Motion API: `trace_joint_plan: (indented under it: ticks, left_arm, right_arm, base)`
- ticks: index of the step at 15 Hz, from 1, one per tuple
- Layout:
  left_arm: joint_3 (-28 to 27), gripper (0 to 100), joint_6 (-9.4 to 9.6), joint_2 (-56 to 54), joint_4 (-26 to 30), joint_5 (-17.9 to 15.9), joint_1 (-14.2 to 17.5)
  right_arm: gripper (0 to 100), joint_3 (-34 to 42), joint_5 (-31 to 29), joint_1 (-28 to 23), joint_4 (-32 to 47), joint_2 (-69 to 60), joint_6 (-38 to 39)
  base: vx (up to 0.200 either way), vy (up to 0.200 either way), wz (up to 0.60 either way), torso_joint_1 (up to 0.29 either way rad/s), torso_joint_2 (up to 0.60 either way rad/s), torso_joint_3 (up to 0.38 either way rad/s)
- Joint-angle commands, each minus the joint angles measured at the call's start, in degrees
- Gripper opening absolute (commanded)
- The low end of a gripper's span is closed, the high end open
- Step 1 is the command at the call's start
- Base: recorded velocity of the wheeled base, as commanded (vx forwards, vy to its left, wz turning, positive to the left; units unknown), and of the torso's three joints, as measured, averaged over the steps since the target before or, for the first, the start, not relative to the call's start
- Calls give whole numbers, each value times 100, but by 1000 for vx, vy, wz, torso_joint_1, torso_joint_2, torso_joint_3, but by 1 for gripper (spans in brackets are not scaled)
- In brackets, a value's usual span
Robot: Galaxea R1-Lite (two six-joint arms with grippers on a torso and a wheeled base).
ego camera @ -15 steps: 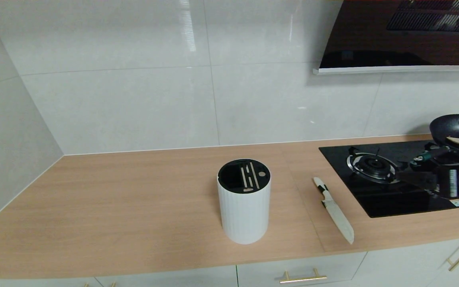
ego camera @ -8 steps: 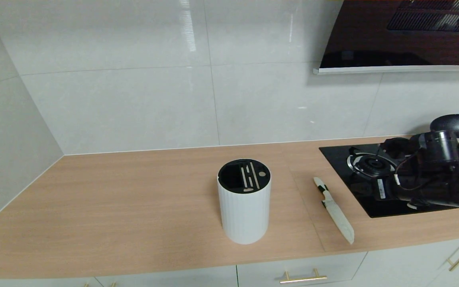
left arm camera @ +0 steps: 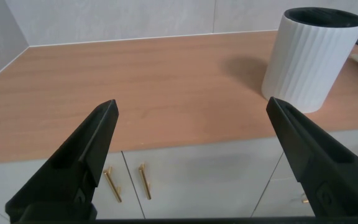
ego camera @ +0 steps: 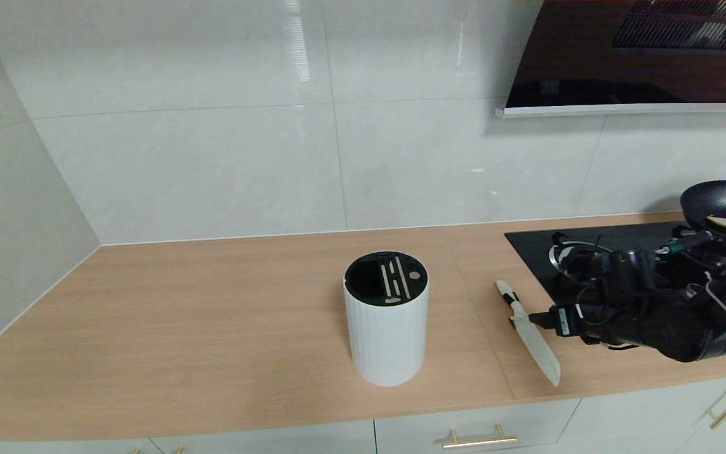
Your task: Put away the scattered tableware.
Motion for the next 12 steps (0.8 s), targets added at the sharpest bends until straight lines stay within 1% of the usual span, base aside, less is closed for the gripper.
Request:
trace_joint_plan:
  ticks: [1, 3, 8, 10, 12]
  left_arm:
    - [1, 100, 0, 9, -2, 2, 0]
    - [1, 100, 0, 9, -2, 2, 0]
    - [1, 100, 0, 9, -2, 2, 0]
    - [1, 100, 0, 9, -2, 2, 0]
    - [1, 100, 0, 9, -2, 2, 0]
  right_arm:
    - [100, -5, -6, 39, -170, 341, -2]
    - [100, 3, -6, 91, -416, 516, -2]
    - [100, -14, 2, 250, -583, 868, 7]
    - [100, -41, -6, 311, -1066, 1211, 16]
    - [100, -58, -6, 311, -1347, 1369, 25]
  base:
    - [0, 0, 0, 0, 0, 0]
    - [0, 0, 0, 0, 0, 0]
    - [0, 0, 0, 0, 0, 0]
    - [0, 0, 0, 0, 0, 0]
    - [0, 0, 0, 0, 0, 0]
